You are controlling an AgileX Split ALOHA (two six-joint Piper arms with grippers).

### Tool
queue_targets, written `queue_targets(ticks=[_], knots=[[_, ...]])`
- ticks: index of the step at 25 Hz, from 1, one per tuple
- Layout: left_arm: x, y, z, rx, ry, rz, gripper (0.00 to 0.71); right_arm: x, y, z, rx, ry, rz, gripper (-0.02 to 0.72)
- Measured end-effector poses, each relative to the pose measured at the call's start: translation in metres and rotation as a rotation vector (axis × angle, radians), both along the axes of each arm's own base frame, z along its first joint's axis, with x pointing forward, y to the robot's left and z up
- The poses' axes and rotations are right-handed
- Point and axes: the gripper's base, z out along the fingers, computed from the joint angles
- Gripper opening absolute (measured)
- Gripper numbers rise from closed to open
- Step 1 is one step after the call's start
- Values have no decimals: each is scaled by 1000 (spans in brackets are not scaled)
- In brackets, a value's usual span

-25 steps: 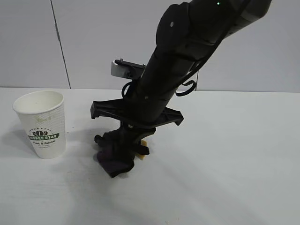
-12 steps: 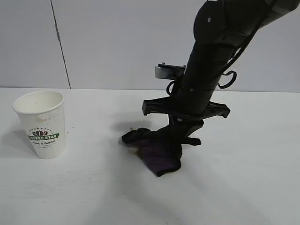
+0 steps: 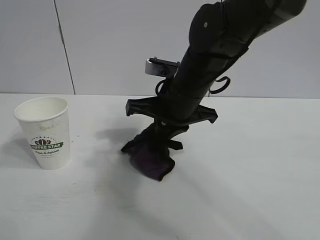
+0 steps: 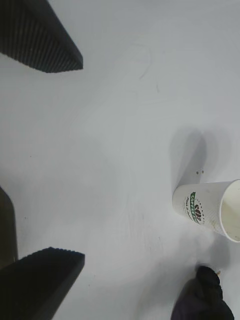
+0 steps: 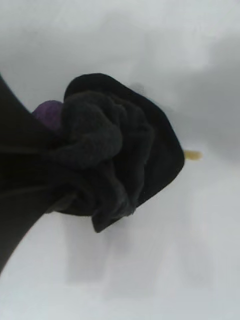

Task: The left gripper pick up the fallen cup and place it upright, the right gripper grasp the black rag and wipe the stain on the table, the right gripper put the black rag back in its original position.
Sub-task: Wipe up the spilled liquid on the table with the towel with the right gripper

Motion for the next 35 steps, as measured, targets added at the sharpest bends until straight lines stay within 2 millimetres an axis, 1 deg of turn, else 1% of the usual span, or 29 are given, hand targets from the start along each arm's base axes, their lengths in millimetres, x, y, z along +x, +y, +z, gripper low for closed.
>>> queue_targets(ticks=[11,14,20,22,25,30,35], knots=[[0,0,0,1,0,0,687,18,6,-25,67,-141,-70,43],[0,0,0,1,0,0,687,23,7,-24,90,-202,-83,43],[0,0,0,2,0,1,687,33,9,-16,142,-335,-110,43],[0,0,0,2,0,1,687,33,9,-16,144,-342,-112,43],[0,0,0,2,0,1,687,29,8,-20,124,-278,-105,43],[0,0,0,2,0,1,687,15,6,-32,76,-75,-96,43],[0,0,0,2,0,1,687,4,6,-30,41,48,-55,43]])
